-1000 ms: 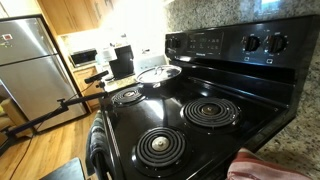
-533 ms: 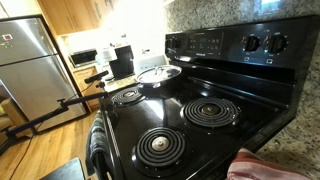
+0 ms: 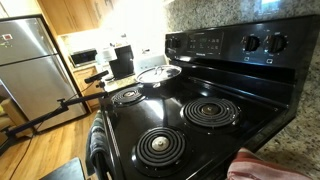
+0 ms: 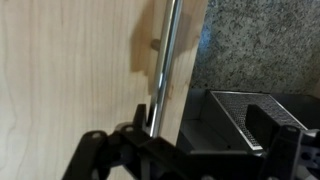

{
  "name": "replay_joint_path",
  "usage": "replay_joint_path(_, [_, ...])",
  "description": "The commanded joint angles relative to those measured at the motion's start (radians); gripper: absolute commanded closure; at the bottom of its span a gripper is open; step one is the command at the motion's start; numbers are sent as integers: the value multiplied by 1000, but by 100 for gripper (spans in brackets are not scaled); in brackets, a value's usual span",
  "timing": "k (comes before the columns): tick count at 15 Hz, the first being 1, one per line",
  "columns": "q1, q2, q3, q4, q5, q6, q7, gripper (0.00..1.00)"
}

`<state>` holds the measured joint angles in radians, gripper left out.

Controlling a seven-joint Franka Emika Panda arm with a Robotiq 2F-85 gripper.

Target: Open door of the kitchen unit

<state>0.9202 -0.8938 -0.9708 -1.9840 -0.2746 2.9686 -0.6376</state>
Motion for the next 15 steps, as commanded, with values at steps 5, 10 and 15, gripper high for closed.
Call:
replay_joint_path(5, [101,-8,-30,84,30,-64,-104,0])
replay_joint_path(10, [98,-13,-24,94,30,-54,-111,41])
replay_joint_path(15, [61,-22,-4,81,19,-42,-108,79])
